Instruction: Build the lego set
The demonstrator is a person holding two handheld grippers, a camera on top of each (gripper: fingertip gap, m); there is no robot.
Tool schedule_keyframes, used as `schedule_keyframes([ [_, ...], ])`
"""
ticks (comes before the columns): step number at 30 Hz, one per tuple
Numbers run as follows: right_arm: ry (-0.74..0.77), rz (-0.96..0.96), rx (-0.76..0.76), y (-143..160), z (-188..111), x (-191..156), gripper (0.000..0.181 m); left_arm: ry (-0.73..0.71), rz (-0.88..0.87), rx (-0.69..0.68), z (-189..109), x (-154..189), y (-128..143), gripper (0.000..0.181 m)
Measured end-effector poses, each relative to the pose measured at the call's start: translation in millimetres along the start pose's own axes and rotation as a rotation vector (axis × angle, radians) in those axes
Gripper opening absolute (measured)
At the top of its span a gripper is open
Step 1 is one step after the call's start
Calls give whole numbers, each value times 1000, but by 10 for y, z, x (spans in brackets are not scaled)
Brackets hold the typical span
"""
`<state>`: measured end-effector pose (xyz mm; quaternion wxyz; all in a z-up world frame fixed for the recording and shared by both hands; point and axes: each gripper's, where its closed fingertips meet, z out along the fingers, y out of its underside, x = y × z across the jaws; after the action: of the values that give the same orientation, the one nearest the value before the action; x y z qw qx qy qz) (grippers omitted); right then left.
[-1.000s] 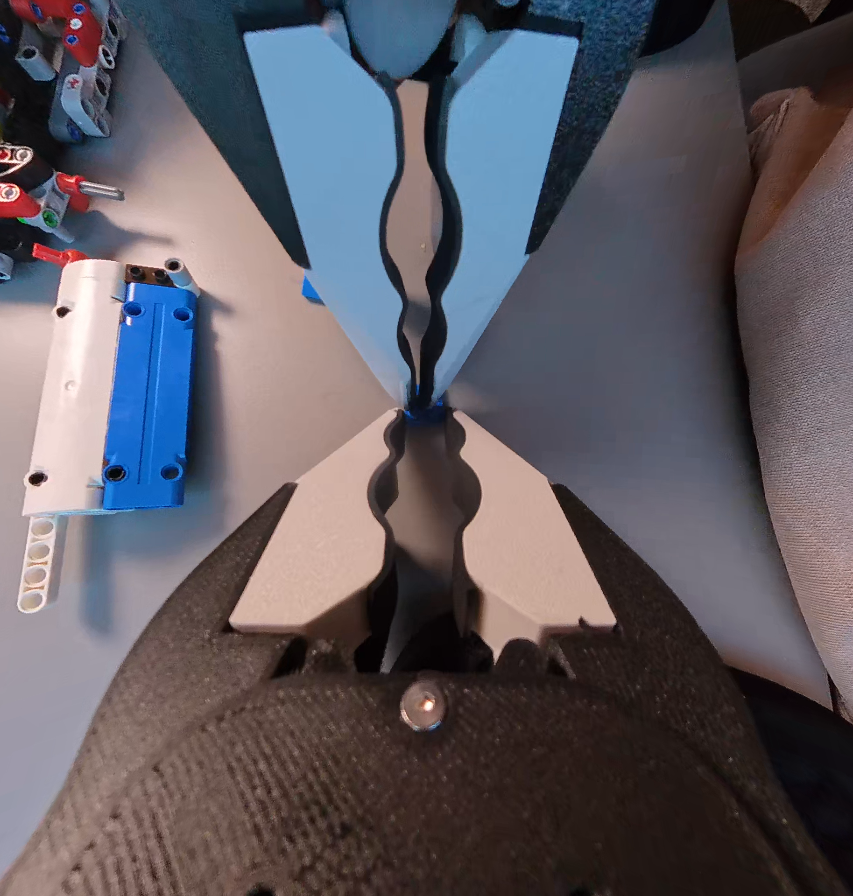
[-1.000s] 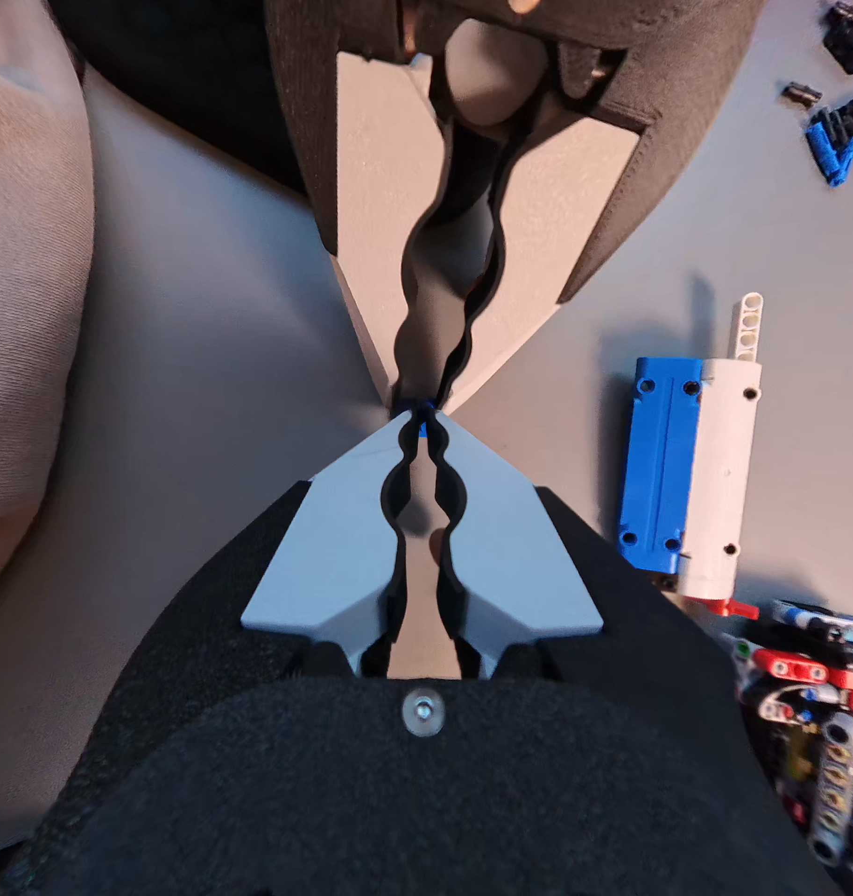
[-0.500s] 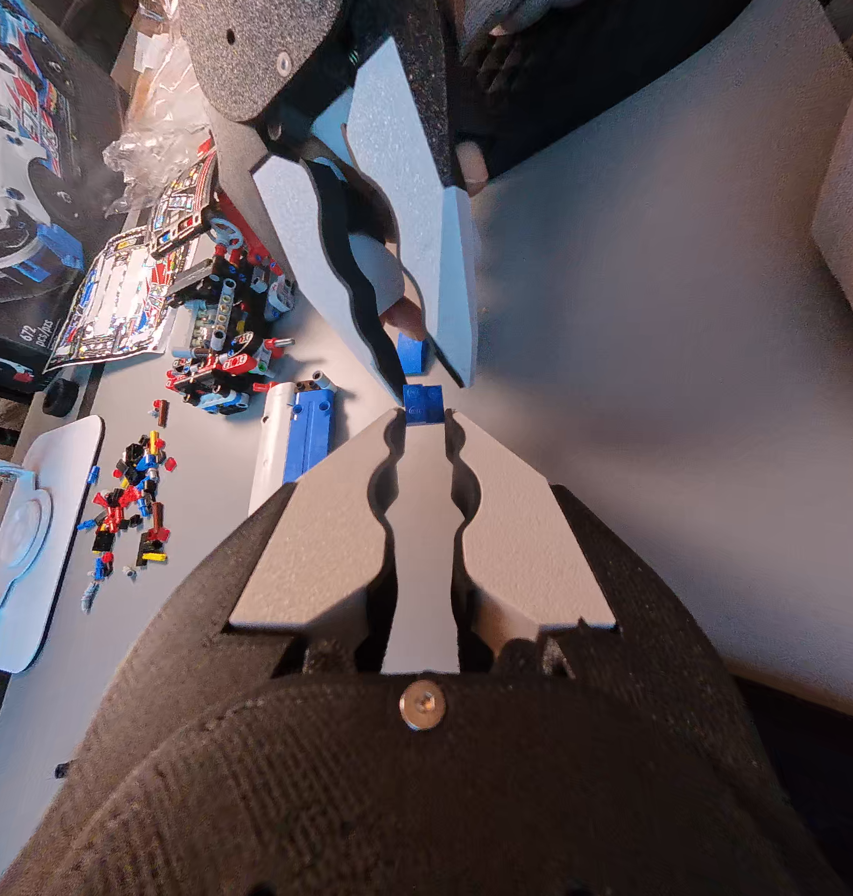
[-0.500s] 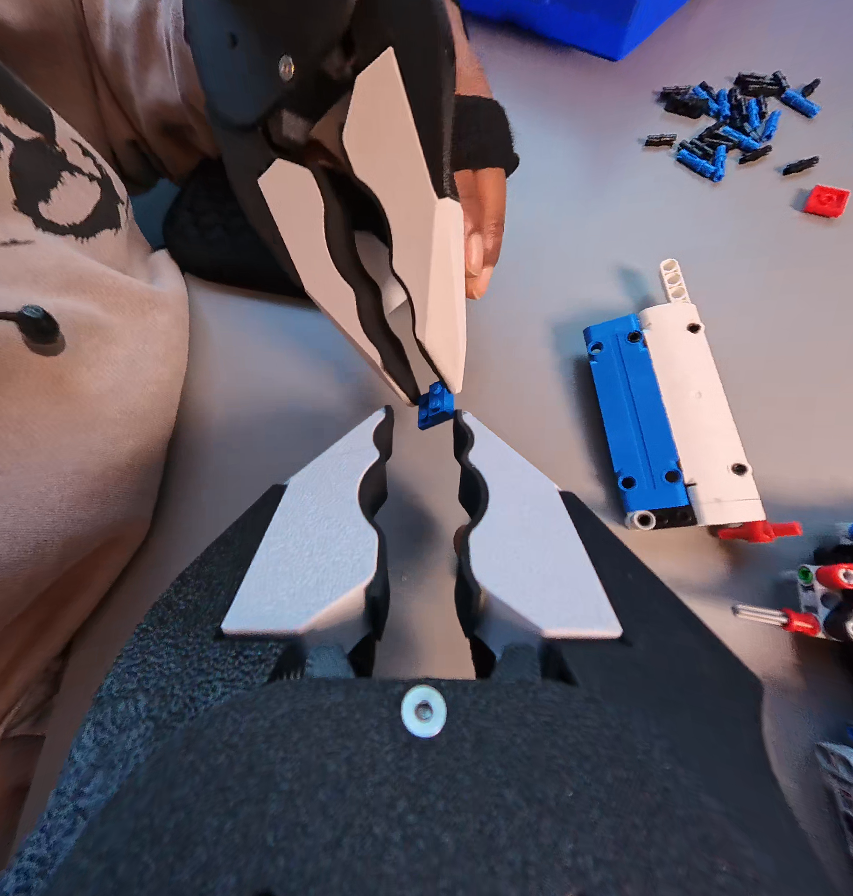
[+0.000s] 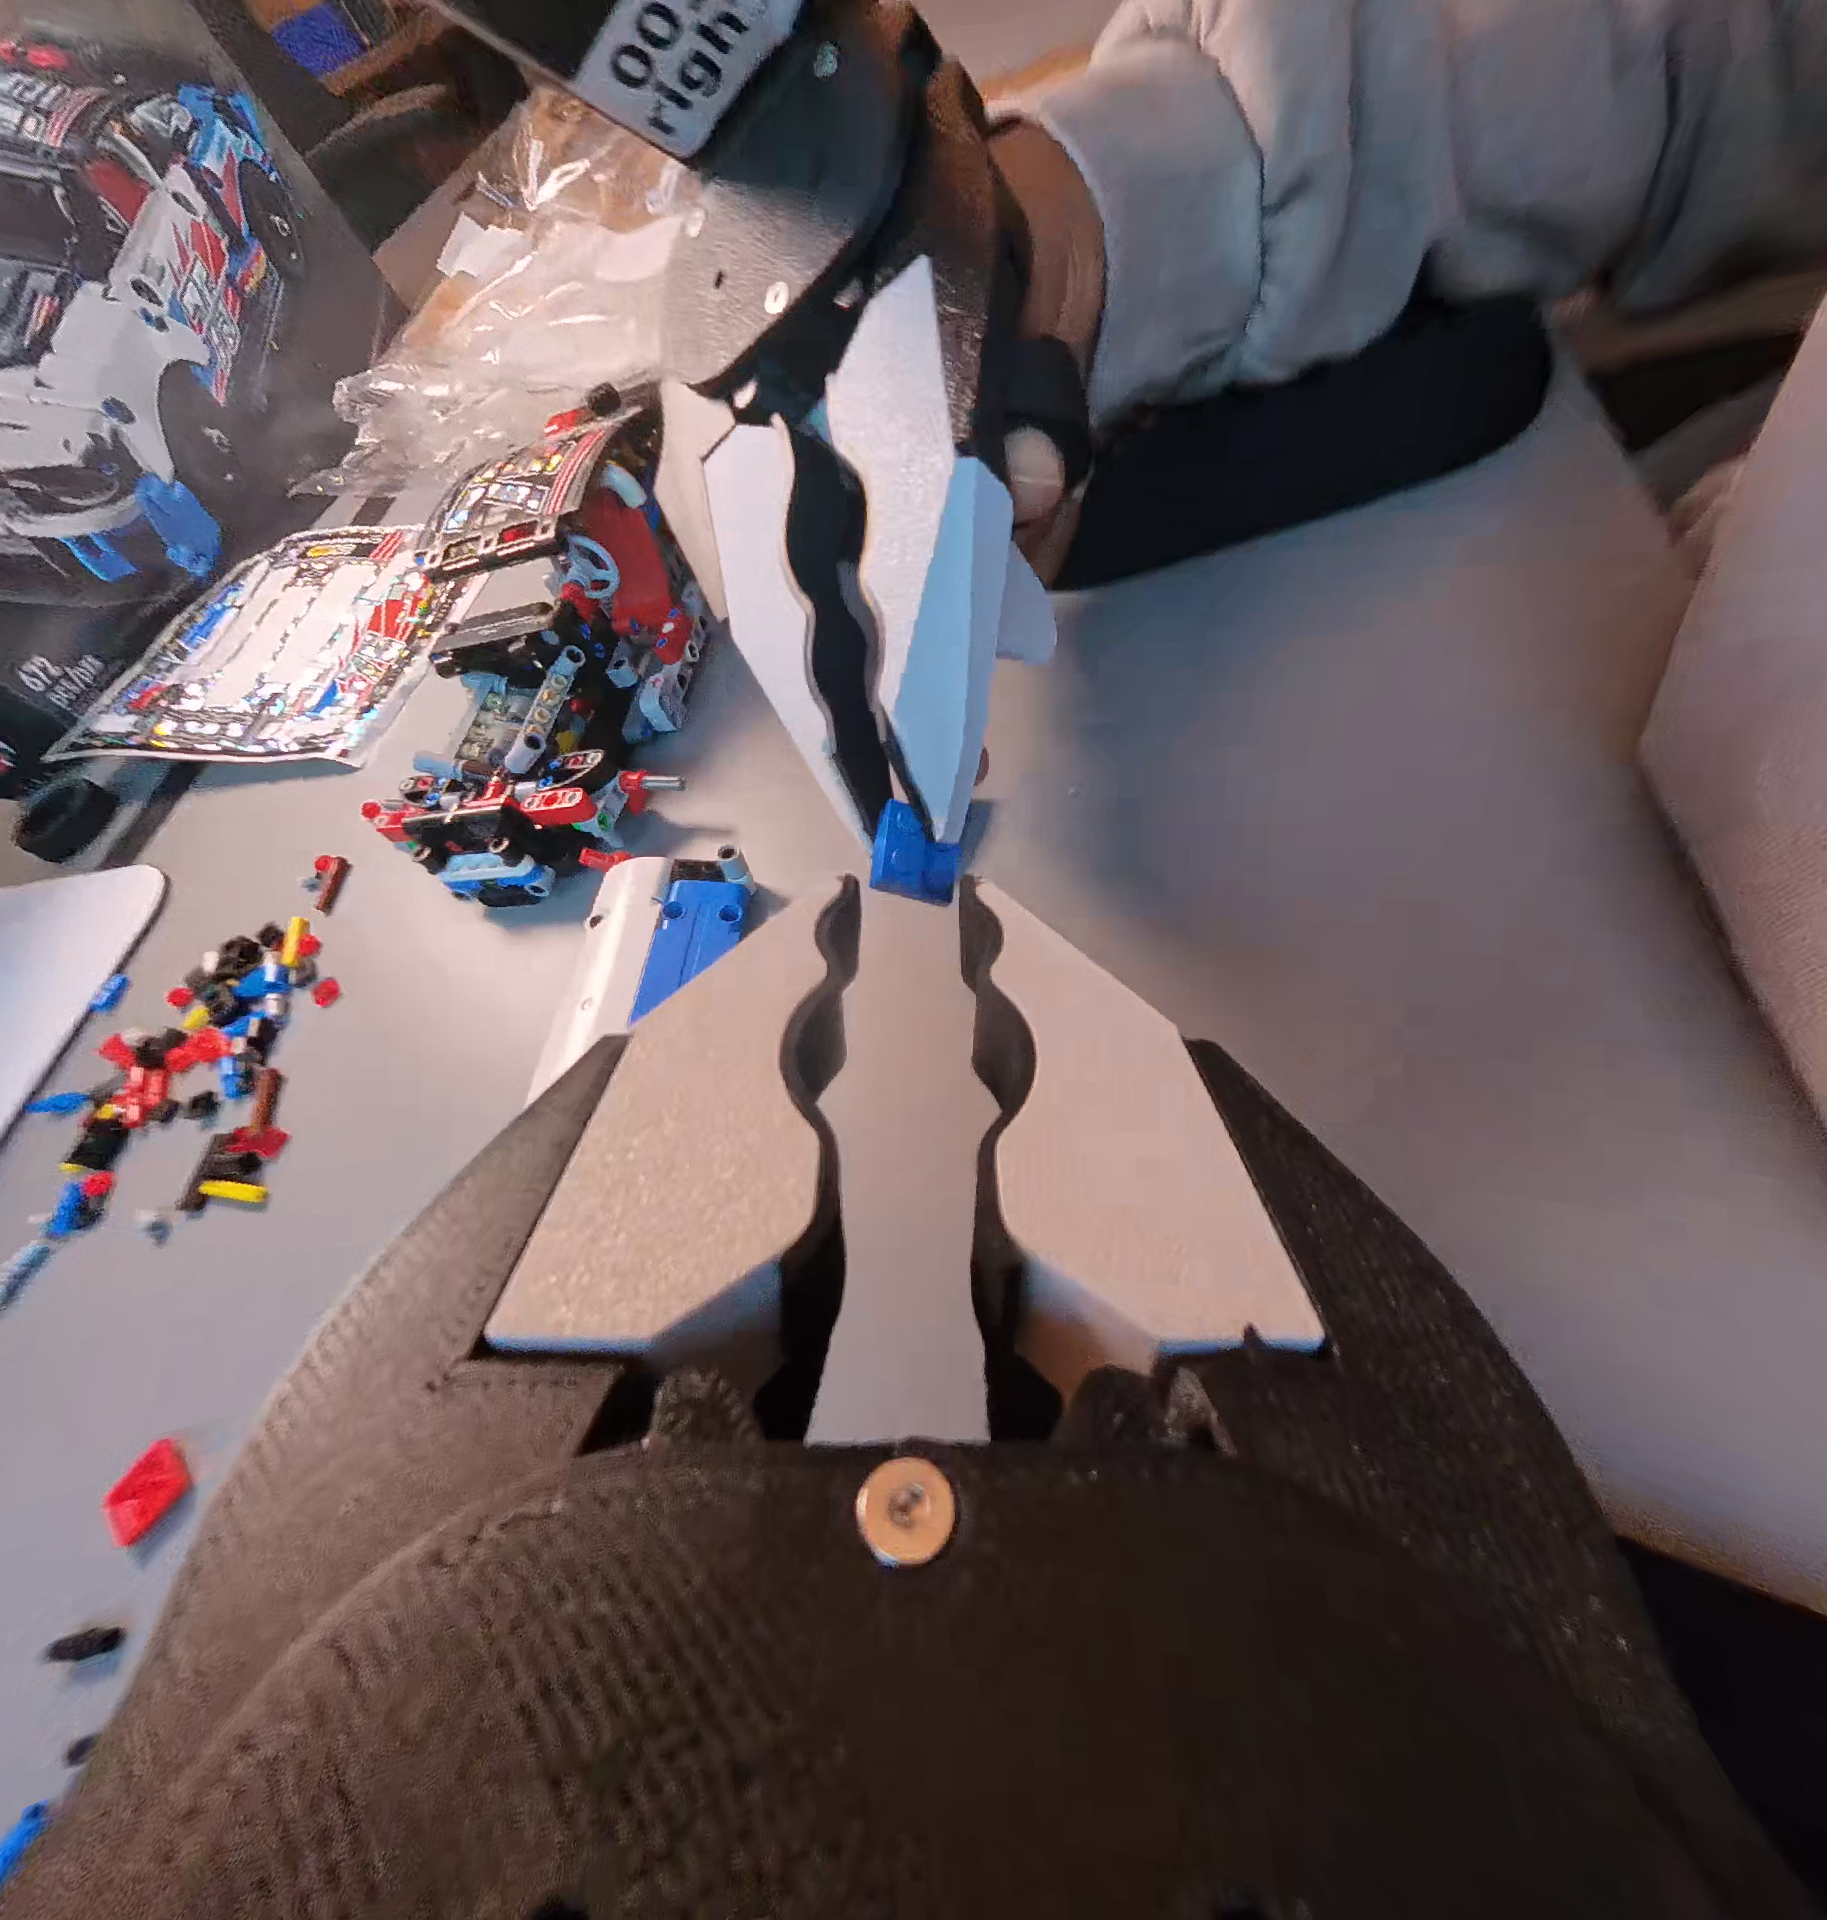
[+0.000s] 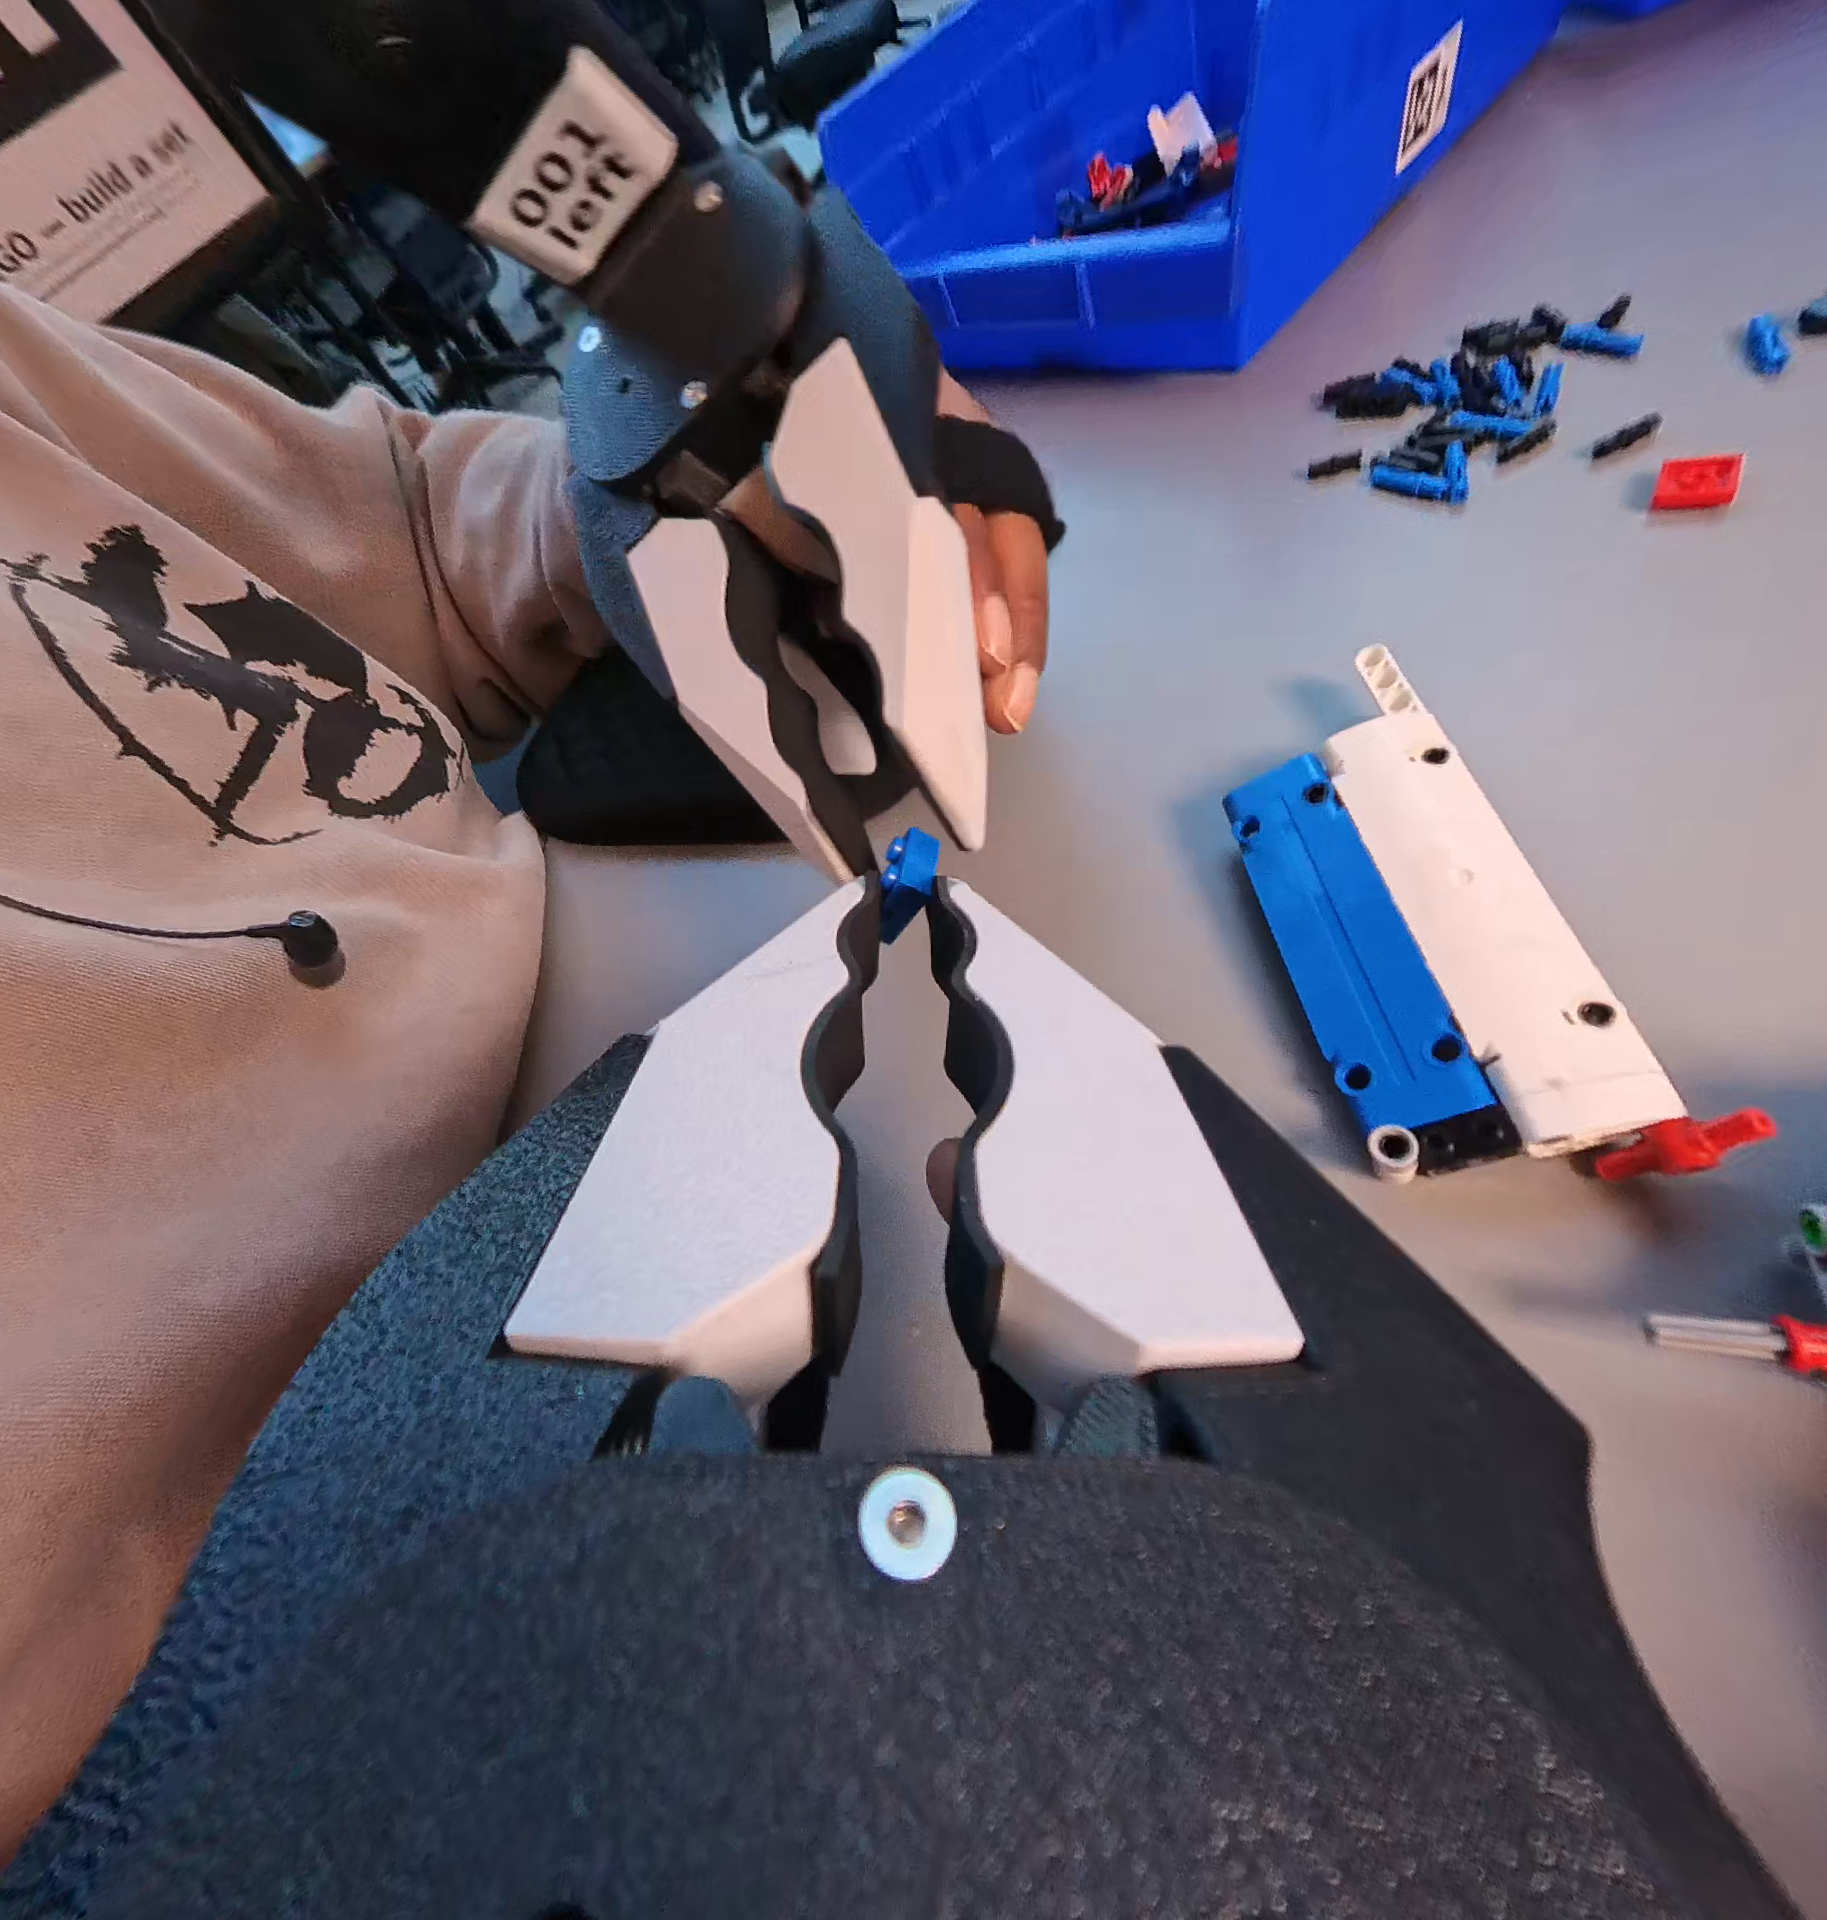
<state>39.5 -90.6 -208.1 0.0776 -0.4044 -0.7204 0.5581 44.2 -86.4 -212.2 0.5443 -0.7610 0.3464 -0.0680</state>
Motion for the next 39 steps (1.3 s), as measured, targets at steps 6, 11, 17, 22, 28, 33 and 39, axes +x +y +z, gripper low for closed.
schedule_keyframes([
  [6, 8, -143, 138, -235, -50, -105, 7, 155, -281, 163, -149, -24, -194, 19],
  [11, 8, -128, 151, -246, -44, -115, 7, 161, -253, 127, -104, 29, -162, 2],
  [17, 81, 233, 200, -269, -56, 144, 7, 20, -286, 63, -37, -174, -52, 6],
  [22, 53, 460, 411, -460, -119, 250, 6, -173, -178, 58, -21, -344, -103, 27],
  [28, 19, 557, 501, -527, -93, 247, 7, -343, -123, 103, -124, -537, -255, 21],
  [33, 40, 570, 495, -492, -70, 275, 7, -338, -115, 58, -113, -524, -198, 18],
  [39, 26, 299, 173, -243, -18, 123, 17, -130, -71, 12, -49, -260, -79, 18],
])
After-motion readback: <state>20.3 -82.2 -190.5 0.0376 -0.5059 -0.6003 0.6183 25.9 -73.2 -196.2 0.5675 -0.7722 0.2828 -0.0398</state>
